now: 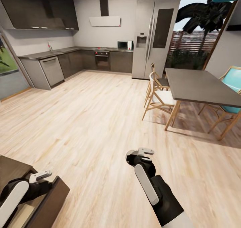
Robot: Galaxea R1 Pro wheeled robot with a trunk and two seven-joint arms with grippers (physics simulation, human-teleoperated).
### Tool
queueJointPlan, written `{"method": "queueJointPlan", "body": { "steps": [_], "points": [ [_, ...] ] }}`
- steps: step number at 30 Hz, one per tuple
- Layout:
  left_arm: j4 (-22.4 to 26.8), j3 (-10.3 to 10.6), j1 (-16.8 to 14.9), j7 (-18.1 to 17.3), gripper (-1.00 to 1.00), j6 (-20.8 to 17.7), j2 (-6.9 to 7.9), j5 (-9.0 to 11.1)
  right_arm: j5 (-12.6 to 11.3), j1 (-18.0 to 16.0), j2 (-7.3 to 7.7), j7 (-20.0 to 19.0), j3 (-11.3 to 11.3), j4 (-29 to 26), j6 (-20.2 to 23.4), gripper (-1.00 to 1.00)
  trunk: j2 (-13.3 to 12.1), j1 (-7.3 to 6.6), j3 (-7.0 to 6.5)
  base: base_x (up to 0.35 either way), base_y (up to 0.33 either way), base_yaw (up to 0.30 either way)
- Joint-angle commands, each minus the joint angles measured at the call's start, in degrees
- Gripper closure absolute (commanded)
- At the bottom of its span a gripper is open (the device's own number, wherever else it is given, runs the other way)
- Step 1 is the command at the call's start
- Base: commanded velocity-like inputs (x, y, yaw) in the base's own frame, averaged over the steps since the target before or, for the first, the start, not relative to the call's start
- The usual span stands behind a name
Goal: Place each of the two pumpkins and all three candles from the living room inside a cabinet in the living room (use any cabinet), then make sure every cabinet is closed, and position the cauldron so it is next to a table in the living room.
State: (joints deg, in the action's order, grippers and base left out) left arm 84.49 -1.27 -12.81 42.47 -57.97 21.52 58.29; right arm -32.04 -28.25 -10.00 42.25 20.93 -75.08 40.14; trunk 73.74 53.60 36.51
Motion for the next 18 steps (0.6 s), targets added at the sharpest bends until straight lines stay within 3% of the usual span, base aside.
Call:
{"method": "queueJointPlan", "body": {
  "steps": [1, 5, 18],
  "points": [
    [0.1, 0.0, 0.0, 0.6, -1.0, -0.1, 0.01, 0.6, -0.4, 0.0, 0.0, 0.6, 0.1, -0.1, 0.1, 1.0, 0.0, 0.03, -0.01, 0.257, -0.217, 0.235],
    [0.1, 0.1, -0.1, 0.6, -1.0, -0.1, 0.01, 0.6, -0.4, 0.0, 0.0, 0.6, 0.1, -0.1, 0.1, 1.0, 0.0, 0.03, -0.27, 0.141, -0.119, 0.237],
    [0.1, 0.1, -0.1, 0.6, -1.0, -0.1, 0.01, 0.6, -0.4, 0.0, 0.0, 0.6, 0.3, -0.1, 0.3, 1.0, 0.0, 0.03, -1.01, 0.007, -0.005, 0.249]
  ]
}}
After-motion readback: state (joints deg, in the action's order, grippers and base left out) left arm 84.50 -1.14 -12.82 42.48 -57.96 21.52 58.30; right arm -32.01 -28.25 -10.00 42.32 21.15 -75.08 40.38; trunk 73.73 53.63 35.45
